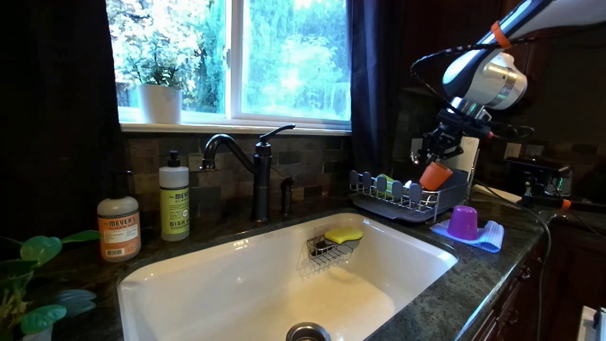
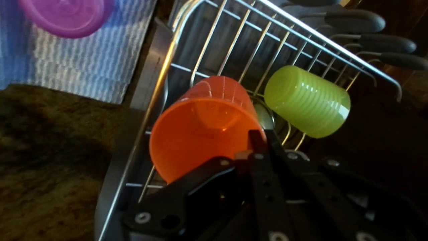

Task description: Move the orange cup from the drying rack

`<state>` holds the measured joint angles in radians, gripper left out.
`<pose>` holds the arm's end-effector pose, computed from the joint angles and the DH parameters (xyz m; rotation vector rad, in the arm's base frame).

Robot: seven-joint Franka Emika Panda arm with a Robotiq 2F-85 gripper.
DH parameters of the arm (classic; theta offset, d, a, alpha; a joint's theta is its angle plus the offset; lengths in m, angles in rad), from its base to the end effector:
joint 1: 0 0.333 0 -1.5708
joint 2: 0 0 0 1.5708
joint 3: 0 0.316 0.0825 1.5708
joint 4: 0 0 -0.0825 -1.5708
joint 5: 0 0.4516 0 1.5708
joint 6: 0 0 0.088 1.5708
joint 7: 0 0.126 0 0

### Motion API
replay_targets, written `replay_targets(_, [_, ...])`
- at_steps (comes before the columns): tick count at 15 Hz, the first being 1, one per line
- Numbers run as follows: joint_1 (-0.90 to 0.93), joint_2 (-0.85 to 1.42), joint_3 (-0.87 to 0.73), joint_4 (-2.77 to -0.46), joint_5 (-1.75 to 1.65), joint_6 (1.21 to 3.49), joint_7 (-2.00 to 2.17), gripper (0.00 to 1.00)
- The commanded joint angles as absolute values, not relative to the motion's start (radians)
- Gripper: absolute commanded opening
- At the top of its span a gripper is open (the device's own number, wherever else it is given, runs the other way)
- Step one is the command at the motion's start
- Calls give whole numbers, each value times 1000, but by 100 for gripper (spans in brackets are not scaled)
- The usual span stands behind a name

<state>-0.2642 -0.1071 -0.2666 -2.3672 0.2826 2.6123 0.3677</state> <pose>0.4944 -0.2935 0.3419 -2.4661 1.5489 -0.5290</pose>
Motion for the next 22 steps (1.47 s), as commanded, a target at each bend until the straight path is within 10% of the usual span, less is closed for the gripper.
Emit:
replay_targets(1, [-323, -290, -291, -2355, 181, 2413, 349, 1])
replay_targets(6, [-434, -391, -273, -2353, -55, 2160, 358, 1])
replay_targets(22, [-467, -135, -294, -2579, -94, 2614, 428, 1])
